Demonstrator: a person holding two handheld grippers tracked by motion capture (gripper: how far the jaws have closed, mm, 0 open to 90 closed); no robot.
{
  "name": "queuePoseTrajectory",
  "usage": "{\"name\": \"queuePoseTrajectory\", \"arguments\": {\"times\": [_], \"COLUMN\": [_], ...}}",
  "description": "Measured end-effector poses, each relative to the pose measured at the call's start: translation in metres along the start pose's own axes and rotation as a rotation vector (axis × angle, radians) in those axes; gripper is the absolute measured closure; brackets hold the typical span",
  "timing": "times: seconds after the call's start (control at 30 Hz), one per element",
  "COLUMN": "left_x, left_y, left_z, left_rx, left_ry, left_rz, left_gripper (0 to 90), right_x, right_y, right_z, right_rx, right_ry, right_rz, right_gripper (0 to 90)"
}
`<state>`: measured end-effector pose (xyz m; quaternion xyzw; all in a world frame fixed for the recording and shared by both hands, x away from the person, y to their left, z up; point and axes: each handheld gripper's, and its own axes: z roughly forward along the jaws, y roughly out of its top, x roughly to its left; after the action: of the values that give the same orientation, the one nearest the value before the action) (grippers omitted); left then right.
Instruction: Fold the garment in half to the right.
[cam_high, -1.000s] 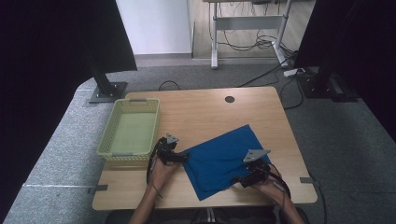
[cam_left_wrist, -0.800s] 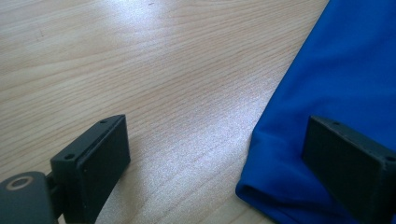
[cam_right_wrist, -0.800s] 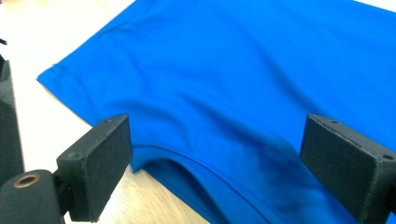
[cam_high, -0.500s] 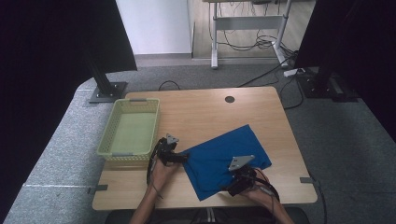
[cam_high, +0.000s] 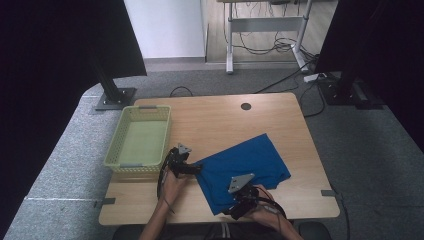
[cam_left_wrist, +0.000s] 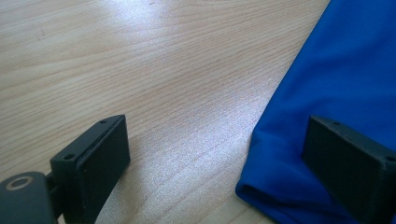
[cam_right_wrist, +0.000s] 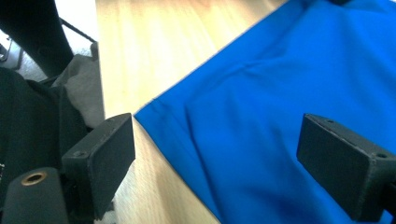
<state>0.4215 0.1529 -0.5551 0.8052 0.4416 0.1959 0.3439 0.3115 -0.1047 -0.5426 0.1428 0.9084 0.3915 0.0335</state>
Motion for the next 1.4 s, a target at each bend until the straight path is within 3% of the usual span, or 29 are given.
{"name": "queuePoseTrajectory", "arguments": {"times": [0.23,0.33,0.37,0.43,0.47,0.5,0.57,0.7,0.77,0.87,0.97,1.1,1.3,1.4], "left_x": [0.000,-0.001,-0.001,-0.002,-0.002,-0.002,-0.003,-0.006,-0.008,-0.009,-0.008,-0.011,-0.010,-0.014], "left_y": [0.000,-0.001,-0.002,-0.003,-0.003,-0.004,-0.005,-0.007,-0.007,-0.008,-0.008,-0.007,0.004,0.017], "left_z": [-0.001,-0.002,-0.003,-0.005,-0.005,-0.006,-0.008,-0.010,-0.011,-0.012,-0.013,-0.014,-0.022,-0.027], "left_rx": [-0.008,-0.021,-0.028,-0.044,-0.044,-0.053,-0.060,-0.065,-0.065,-0.067,-0.065,-0.058,-0.093,-0.130], "left_ry": [-0.011,-0.028,-0.035,-0.059,-0.059,-0.083,-0.109,-0.150,-0.153,-0.153,-0.160,-0.141,-0.149,-0.156], "left_rz": [0.006,0.022,0.025,0.042,0.042,0.060,0.075,0.077,0.091,0.098,0.090,0.117,0.118,0.125], "left_gripper": [10.3,15.0,18.7,29.0,33.3,40.6,49.0,75.1,82.3,85.0,85.7,86.0,86.2,86.2], "right_x": [0.012,0.017,0.018,0.017,0.017,0.013,0.012,0.012,0.011,0.008,0.007,0.007,0.002,-0.002], "right_y": [0.008,0.011,0.012,0.013,0.013,0.012,0.011,0.013,0.015,0.015,0.016,0.017,0.018,0.018], "right_z": [0.018,0.025,0.026,0.025,0.025,0.025,0.025,0.026,0.027,0.029,0.028,0.026,0.009,-0.002], "right_rx": [0.035,0.043,0.044,0.039,0.039,0.016,0.002,-0.004,-0.004,-0.018,-0.018,-0.026,-0.080,-0.103], "right_ry": [0.035,0.012,-0.015,-0.027,-0.027,-0.046,-0.060,-0.084,-0.085,-0.050,-0.041,-0.038,-0.023,-0.031], "right_rz": [-0.041,-0.064,-0.080,-0.071,-0.071,-0.048,-0.034,-0.018,-0.006,0.038,0.051,0.053,0.080,0.092], "right_gripper": [17.2,24.2,28.7,39.0,39.0,50.4,56.8,72.9,77.5,79.1,80.8,81.2,81.4,81.4]}}
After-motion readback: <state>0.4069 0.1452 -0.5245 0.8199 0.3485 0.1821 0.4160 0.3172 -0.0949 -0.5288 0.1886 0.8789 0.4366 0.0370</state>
